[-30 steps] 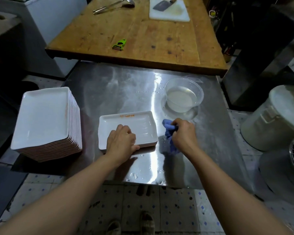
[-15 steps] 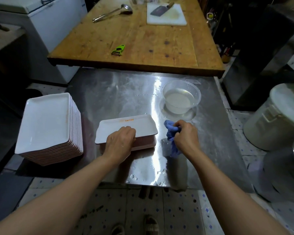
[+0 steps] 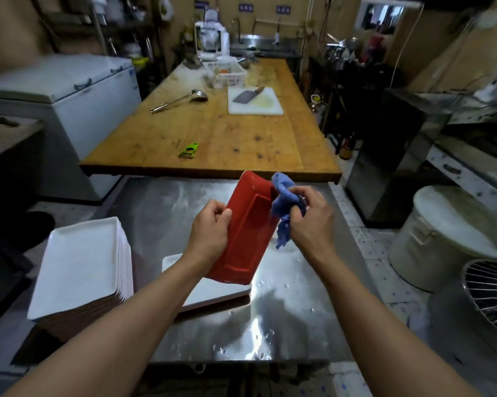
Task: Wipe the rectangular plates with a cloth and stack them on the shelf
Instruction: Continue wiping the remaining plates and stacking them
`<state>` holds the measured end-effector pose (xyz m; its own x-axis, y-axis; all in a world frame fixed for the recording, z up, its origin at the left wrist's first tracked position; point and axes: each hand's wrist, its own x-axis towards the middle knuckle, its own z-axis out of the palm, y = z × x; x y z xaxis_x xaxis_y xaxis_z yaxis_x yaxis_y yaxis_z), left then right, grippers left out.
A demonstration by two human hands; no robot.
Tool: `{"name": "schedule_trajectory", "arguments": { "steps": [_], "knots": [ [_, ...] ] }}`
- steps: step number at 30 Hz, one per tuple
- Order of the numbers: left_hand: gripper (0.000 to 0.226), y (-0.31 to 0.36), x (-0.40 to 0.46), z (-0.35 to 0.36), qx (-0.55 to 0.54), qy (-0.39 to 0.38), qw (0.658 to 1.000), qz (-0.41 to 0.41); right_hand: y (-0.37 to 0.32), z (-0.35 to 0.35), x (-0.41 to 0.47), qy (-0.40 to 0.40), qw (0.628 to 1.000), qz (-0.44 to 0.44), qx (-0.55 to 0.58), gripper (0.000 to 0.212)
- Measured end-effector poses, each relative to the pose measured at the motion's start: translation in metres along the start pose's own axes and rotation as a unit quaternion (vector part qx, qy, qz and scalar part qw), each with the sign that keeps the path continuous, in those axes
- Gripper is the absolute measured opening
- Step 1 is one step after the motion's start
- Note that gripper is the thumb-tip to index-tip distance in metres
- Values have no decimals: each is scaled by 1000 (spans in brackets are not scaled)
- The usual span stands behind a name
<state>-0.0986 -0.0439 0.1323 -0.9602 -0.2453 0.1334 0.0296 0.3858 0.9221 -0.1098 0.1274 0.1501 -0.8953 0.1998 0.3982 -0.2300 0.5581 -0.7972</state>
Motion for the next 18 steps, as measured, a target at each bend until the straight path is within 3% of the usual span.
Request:
{"name": "schedule_trajectory", "arguments": {
  "steps": [4,7,12,18],
  "knots": [
    [20,19,1,5,-89,-13,996,-12,-30,-9,8,13,997,-73,5,27],
    [21,31,-3,6,-103,-18,995,0,-44,-5,12,1,994,-111,-11,37],
    [23,52,-14,7,-121,-16,992,21,-59,0,15,28,976,-169,-135,44],
    [23,65,-20,6,-172,-2,984,-37,-57,-6,18,-5,964,-227,-139,43]
  ]
}}
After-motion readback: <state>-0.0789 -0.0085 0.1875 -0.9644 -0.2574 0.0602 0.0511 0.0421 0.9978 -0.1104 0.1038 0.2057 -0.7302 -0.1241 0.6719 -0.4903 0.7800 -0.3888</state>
